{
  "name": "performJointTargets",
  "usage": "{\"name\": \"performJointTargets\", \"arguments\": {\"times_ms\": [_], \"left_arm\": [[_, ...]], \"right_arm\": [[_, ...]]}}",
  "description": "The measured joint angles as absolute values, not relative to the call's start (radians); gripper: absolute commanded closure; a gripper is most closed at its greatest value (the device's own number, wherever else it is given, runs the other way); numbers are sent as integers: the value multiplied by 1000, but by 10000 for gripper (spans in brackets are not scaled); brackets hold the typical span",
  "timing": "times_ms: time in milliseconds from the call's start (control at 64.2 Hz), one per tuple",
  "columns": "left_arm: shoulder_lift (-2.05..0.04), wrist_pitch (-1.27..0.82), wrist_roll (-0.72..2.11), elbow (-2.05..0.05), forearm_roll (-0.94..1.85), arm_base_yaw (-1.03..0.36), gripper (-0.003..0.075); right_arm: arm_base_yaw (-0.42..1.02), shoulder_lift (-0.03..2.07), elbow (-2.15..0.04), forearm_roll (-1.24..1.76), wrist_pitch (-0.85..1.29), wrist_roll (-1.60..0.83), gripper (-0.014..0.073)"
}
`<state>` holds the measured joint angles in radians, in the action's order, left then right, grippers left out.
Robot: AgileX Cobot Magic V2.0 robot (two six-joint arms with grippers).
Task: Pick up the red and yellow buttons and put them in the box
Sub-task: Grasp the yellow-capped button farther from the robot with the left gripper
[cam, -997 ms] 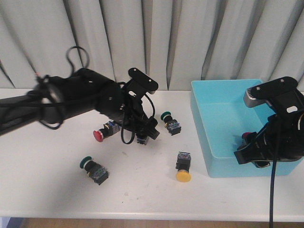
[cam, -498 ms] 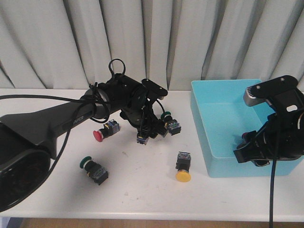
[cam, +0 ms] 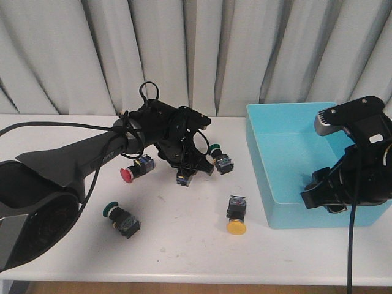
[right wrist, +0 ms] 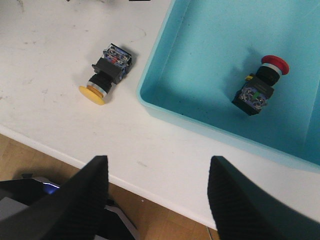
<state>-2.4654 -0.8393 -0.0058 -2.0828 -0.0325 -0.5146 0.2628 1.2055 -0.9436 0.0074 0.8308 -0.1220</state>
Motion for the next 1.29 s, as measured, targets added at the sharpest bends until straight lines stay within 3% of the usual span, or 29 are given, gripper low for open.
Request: {"name": "performJointTargets", "arguments": {"times_ms": [311, 716, 888, 1293], "left_arm": [[-2431, -895, -7, -2086, -29, -515, 583], [-2097, -1029, -7, -2034, -31, -515, 599], [-1887, -975, 7, -1836, -43, -515, 599], [-1383, -678, 54, -1153, -48, -515, 599]], "right_arm": [[263, 1206, -944, 7, 828, -122, 172], [263, 1206, -944, 7, 824, -122, 172], [263, 1206, -944, 7, 823, -122, 172], [263, 1206, -944, 7, 821, -122, 172]]}}
